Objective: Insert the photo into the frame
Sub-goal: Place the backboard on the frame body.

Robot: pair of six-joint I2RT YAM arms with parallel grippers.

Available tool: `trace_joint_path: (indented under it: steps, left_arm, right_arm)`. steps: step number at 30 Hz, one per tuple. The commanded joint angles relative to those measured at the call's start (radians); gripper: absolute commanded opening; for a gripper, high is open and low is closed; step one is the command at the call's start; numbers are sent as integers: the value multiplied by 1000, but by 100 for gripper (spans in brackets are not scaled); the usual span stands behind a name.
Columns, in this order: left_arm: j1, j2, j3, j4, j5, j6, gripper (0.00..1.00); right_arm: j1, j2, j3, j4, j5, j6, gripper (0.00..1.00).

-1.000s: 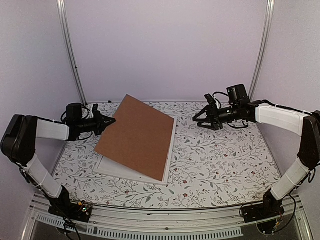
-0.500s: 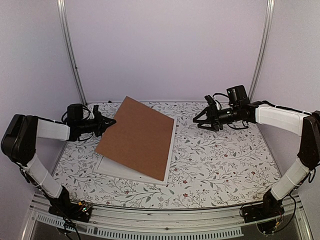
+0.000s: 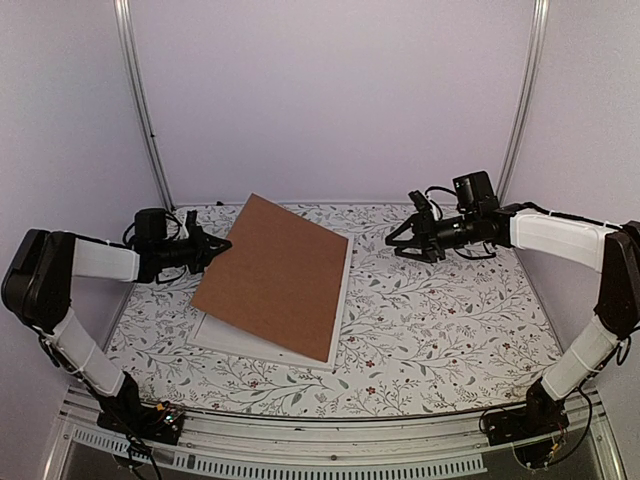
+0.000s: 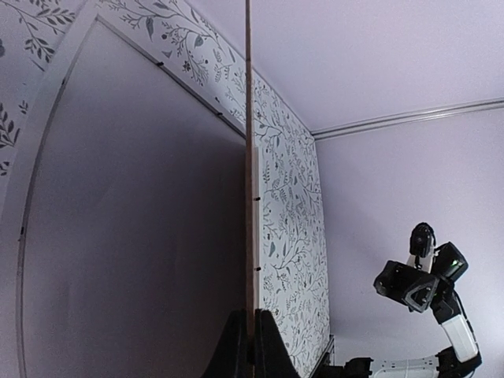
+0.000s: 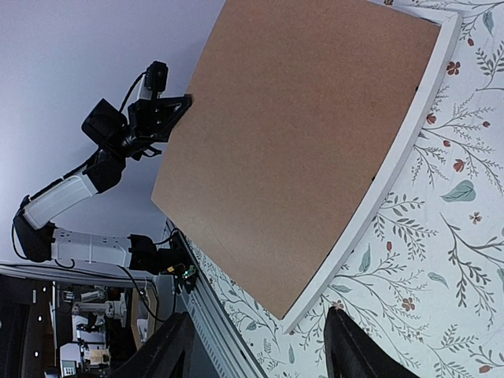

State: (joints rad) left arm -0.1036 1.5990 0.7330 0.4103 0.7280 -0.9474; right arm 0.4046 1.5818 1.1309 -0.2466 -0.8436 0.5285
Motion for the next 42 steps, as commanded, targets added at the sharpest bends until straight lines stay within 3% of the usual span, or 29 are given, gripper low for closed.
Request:
trace_joint_path:
  steps: [1, 7, 32, 42]
  left_arm:
    - [-12, -40, -20, -14, -33, 62, 6]
    - [-13, -30, -20, -29, -53, 93, 0]
    - [-10, 11, -24, 177, 0, -30, 0]
    - [-12, 17, -31, 143, -13, -3, 0]
  right_arm:
    - [-5, 24, -10, 27, -6, -10, 59]
    - [-5, 30, -13, 35, -11, -4, 59]
    - [-6, 61, -32, 49, -19, -13, 59]
    - [-6, 68, -39, 54, -20, -13, 59]
